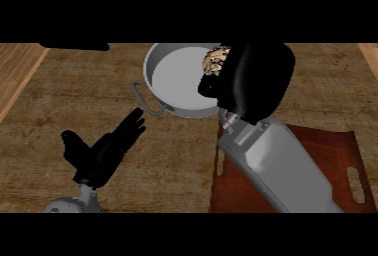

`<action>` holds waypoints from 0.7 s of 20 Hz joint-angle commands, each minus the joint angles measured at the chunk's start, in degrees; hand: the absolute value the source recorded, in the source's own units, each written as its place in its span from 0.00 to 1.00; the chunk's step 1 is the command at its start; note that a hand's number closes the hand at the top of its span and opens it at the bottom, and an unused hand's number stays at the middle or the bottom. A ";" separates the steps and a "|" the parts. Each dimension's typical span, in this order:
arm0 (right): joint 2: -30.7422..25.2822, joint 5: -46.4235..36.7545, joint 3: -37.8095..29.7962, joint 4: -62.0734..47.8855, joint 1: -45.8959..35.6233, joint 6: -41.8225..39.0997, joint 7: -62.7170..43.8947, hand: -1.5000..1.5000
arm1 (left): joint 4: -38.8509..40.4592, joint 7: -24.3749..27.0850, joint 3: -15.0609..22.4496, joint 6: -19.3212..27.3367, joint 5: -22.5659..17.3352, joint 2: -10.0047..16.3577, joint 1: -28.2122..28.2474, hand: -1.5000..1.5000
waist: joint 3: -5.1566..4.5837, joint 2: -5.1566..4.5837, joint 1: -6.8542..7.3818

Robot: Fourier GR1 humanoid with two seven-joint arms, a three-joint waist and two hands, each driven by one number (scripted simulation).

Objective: Pick the cupcake from the tray and place it in the pot

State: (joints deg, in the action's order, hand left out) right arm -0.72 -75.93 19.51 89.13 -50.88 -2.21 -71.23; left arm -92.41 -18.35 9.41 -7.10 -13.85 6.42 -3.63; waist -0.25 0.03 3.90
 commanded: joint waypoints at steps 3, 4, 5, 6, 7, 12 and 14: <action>0.68 4.54 -5.13 -12.67 -12.65 1.12 -13.98 1.00 | 0.28 -0.43 1.51 0.37 1.34 -0.81 -0.90 0.50 | 0.08 -0.57 0.67; 0.69 5.71 -6.57 -16.61 -13.91 3.35 -11.92 1.00 | 0.95 0.09 0.40 -1.00 -0.34 -0.47 -1.50 0.50 | 0.05 -1.01 1.28; 0.69 5.80 -7.56 -18.40 -15.08 2.60 -11.75 1.00 | -0.23 0.22 0.16 -0.70 -0.27 -0.35 -1.32 0.50 | 0.08 -0.75 0.84; 0.69 6.69 -9.35 -20.95 -17.43 3.34 -9.99 1.00 | 1.64 0.48 0.31 0.56 1.12 -0.88 -1.50 0.50 | 0.08 -0.92 0.62; 0.69 7.08 -8.75 -23.82 -16.12 7.20 -8.25 1.00 | 2.53 1.99 0.22 -0.36 1.02 -0.81 -1.38 0.50 | 0.09 -1.05 0.39; 0.69 7.11 -15.91 -37.19 -20.78 13.03 0.22 1.00 | 1.30 -0.06 -0.43 0.89 0.46 -1.51 -3.41 0.50 | 0.14 -1.56 0.53; 0.70 6.95 -17.98 -41.98 -22.22 15.55 1.77 1.00 | -1.09 0.61 2.50 0.36 1.61 -2.15 -0.42 0.50 | 0.16 -1.50 1.35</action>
State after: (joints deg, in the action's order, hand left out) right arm -0.47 -69.45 5.27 56.20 -69.72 4.83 -65.35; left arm -91.85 -17.27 10.55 -7.05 -12.67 5.08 -4.59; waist -0.13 -1.27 4.82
